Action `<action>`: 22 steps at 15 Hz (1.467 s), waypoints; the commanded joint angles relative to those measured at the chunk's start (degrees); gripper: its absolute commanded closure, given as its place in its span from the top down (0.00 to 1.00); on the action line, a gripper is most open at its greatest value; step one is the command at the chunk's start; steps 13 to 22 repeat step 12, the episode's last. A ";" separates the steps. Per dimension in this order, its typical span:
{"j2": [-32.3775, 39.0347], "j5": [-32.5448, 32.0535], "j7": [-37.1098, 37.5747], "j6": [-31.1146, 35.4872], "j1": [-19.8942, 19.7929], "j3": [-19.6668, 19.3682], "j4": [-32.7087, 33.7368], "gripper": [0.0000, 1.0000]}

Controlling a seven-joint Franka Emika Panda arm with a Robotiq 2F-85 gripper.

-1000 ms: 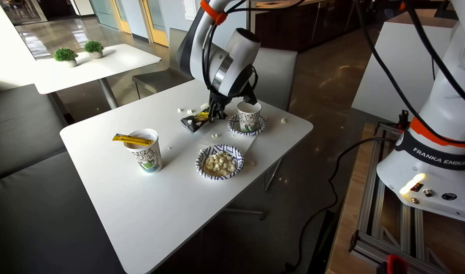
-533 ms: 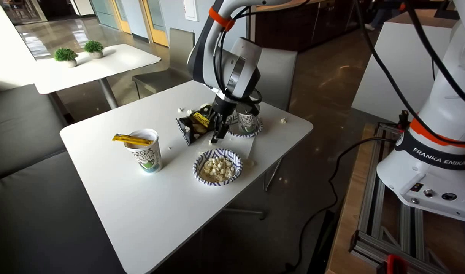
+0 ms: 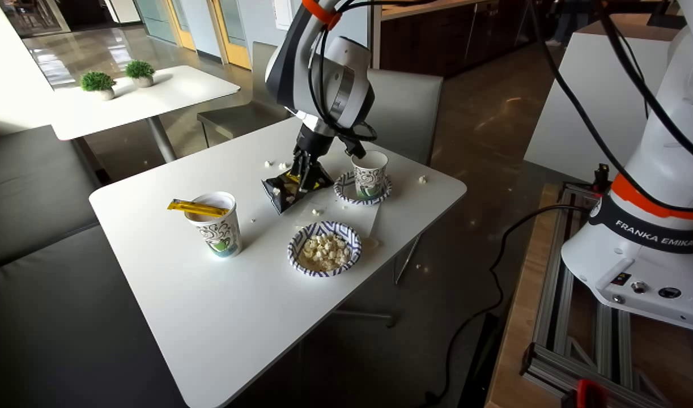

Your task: Pour the contents in the black packet into the coffee cup on the right.

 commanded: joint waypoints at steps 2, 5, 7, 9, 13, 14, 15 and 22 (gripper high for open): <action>-0.94 -0.28 5.76 -4.52 -0.06 -0.37 0.44 1.00; -12.78 5.73 1.89 -12.30 -4.72 2.31 -7.71 1.00; -6.52 3.81 3.65 -9.16 -2.27 0.89 -2.61 1.00; -10.94 4.60 3.16 -11.31 -3.79 1.34 -5.20 1.00; -12.46 4.79 3.11 -11.63 -4.11 1.63 -6.72 1.00; -12.46 4.79 3.11 -11.63 -4.11 1.63 -6.72 1.00; -12.46 4.79 3.11 -11.63 -4.11 1.63 -6.72 1.00; -12.46 4.79 3.11 -11.63 -4.11 1.63 -6.72 1.00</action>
